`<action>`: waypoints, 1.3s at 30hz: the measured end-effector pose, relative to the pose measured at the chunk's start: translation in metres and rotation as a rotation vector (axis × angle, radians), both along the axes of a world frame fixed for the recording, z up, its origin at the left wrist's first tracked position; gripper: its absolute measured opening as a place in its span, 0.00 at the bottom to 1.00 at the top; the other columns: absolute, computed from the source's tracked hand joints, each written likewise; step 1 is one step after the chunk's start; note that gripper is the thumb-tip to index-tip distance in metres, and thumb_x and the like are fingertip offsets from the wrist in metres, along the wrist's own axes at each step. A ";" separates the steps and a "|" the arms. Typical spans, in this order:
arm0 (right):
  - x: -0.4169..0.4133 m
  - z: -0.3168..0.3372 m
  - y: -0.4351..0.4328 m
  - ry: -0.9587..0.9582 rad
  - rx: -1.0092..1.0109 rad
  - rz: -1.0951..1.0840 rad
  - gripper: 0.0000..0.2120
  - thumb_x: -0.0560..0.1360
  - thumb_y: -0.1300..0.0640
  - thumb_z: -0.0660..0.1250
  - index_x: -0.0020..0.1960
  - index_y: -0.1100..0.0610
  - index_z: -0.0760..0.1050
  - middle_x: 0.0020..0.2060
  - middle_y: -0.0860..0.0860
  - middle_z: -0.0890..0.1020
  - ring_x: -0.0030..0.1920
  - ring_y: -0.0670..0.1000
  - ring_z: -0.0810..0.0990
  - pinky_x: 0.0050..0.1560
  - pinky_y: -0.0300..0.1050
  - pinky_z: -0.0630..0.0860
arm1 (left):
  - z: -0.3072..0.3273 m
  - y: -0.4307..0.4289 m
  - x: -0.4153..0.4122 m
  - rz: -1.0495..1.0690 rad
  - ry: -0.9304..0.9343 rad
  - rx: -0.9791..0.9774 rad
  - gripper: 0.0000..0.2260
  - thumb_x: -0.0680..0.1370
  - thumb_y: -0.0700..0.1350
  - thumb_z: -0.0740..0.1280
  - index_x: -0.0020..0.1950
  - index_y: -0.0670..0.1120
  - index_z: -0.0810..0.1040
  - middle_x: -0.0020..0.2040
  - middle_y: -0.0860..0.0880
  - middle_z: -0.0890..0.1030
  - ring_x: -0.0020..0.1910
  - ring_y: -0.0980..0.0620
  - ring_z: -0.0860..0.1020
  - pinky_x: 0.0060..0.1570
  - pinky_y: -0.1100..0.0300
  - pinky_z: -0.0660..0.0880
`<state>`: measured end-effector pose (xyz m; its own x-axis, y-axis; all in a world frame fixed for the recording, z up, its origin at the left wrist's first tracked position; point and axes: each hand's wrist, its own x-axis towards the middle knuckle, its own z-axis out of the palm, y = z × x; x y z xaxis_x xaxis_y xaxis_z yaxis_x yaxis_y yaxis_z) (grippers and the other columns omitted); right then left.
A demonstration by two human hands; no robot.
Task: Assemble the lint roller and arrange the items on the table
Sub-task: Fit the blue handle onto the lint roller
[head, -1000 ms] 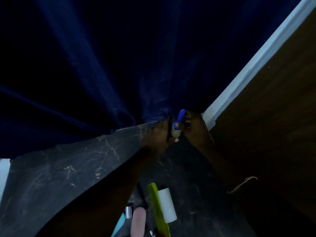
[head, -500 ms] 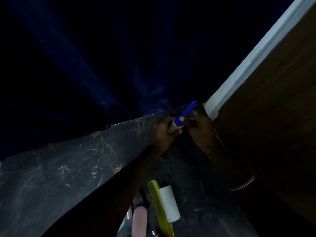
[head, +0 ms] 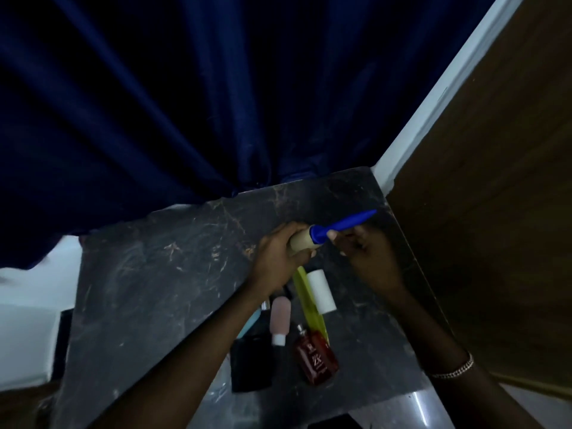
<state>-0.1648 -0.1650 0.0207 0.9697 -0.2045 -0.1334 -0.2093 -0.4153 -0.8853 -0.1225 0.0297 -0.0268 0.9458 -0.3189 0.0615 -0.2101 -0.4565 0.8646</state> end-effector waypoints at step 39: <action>-0.176 0.087 0.115 -0.174 -0.733 0.635 0.24 0.71 0.29 0.65 0.57 0.46 0.76 0.46 0.42 0.81 0.47 0.47 0.79 0.51 0.46 0.74 | 0.112 0.131 -0.234 0.082 -0.397 0.606 0.21 0.76 0.52 0.71 0.69 0.56 0.74 0.59 0.56 0.75 0.57 0.51 0.76 0.55 0.51 0.75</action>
